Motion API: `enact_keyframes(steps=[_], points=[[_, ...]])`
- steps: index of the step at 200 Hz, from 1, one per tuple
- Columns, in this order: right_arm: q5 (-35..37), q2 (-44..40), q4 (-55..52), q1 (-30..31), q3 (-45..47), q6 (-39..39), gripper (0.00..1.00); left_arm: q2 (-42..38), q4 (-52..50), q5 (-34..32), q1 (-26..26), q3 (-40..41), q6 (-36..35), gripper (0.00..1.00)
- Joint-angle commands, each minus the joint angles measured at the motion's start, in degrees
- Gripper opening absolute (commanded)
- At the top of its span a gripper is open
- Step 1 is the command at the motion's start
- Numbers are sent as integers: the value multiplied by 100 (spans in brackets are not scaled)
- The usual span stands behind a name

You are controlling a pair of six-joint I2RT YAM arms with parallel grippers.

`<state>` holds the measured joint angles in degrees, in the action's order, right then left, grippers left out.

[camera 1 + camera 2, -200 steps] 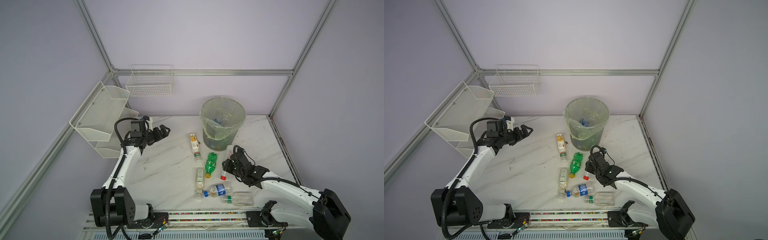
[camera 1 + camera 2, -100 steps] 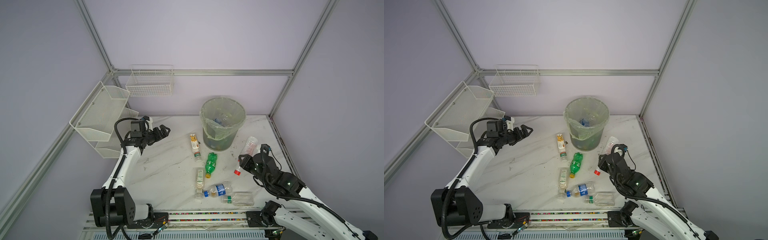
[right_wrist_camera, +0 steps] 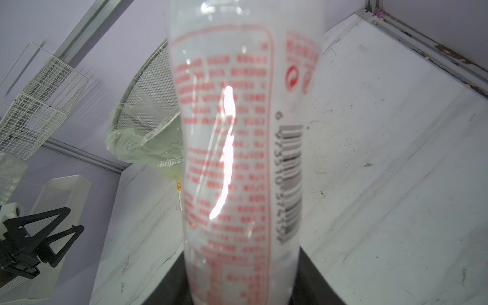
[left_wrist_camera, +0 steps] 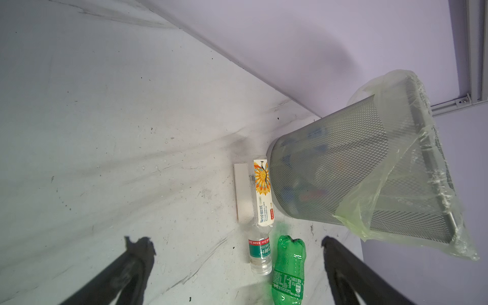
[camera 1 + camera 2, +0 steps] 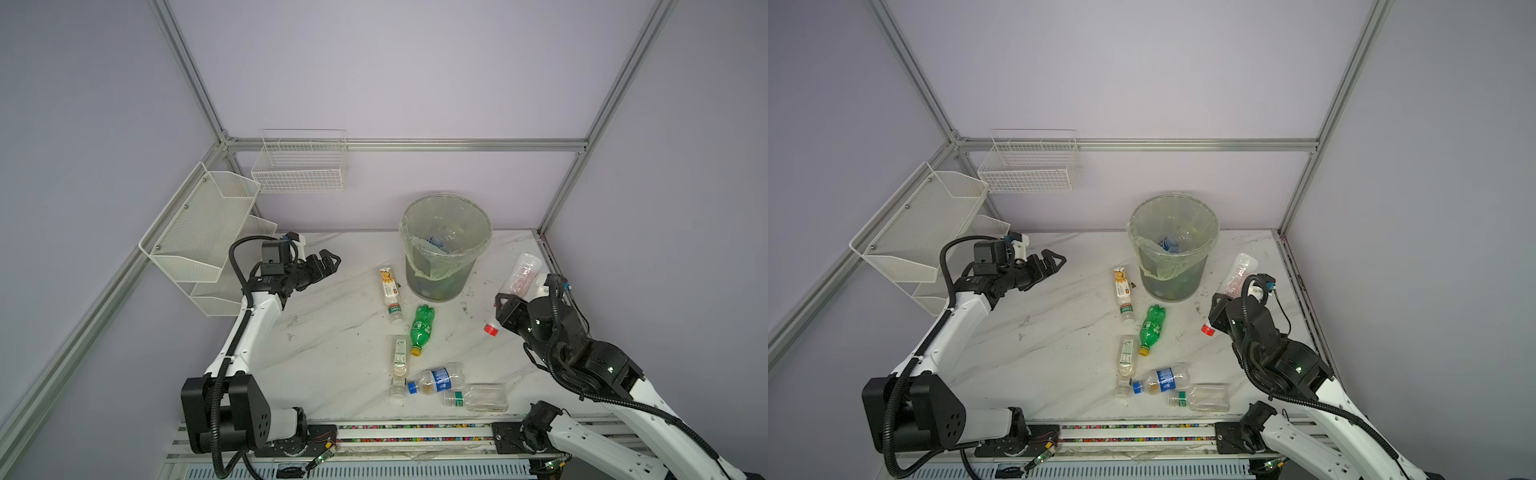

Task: Throw the plastic bottles in the bin
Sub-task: Throw the plastic bottle into the trash bin.

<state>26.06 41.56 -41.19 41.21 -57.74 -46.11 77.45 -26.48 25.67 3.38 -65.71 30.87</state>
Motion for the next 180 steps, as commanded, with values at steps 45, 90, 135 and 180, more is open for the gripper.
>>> enact_keyframes(steps=[45,90,135,180], points=[[234,299,475,27,-633,523,51,-137,299,195,50,224,76,100],[1,1281,1192,27,-1236,912,51,-122,278,254,68,206,84,100],[197,2287,1644,27,-2312,1575,51,-284,407,211,115,295,76,100],[-304,5023,714,-639,-5197,1968,72,-211,416,316,184,263,82,100]])
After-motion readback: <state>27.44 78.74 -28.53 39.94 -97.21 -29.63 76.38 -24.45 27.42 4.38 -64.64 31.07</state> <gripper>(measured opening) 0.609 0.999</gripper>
